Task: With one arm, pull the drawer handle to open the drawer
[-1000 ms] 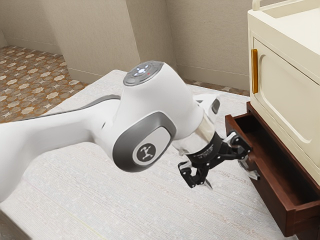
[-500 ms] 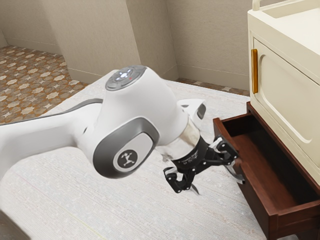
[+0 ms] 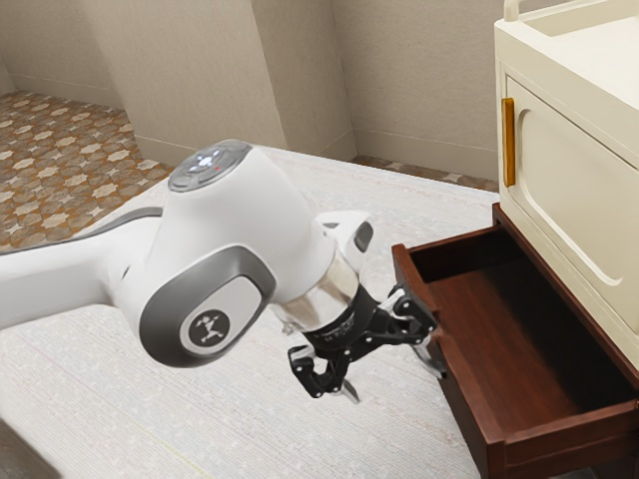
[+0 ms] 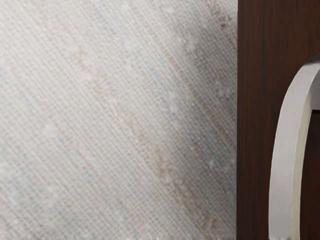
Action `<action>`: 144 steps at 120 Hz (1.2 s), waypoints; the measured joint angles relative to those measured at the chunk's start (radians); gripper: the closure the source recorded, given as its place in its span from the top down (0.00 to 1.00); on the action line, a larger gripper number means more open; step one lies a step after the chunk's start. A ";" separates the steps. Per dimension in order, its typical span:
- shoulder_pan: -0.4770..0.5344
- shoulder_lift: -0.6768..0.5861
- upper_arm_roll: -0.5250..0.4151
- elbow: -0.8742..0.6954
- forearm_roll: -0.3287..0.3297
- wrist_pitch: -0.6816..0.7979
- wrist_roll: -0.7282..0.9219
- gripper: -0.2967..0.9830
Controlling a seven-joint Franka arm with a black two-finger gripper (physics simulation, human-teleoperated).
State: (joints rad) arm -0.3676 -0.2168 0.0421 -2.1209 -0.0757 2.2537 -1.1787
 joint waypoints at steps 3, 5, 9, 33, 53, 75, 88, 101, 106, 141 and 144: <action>0.000 -0.006 0.001 -0.006 0.000 0.000 0.001 0.77; 0.000 -0.011 0.002 -0.010 0.000 -0.001 0.001 0.77; 0.000 -0.021 0.004 -0.018 0.000 -0.001 0.002 0.77; -0.001 -0.079 0.018 -0.073 0.012 -0.002 0.007 0.77; -0.020 -0.122 0.051 -0.111 0.020 -0.003 0.010 0.77; -0.035 -0.155 0.066 -0.128 0.036 -0.006 0.012 0.77; -0.037 -0.157 0.066 -0.119 0.040 -0.006 0.013 0.77; -0.048 -0.157 0.065 -0.075 0.040 -0.006 0.014 0.77; -0.051 -0.156 0.064 -0.052 0.040 -0.007 0.015 0.77; -0.052 -0.125 0.052 0.187 0.038 -0.182 0.031 0.77; -0.052 -0.123 0.050 0.194 0.039 -0.196 0.035 0.77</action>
State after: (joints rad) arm -0.4199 -0.3397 0.0922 -1.9268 -0.0371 2.0572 -1.1435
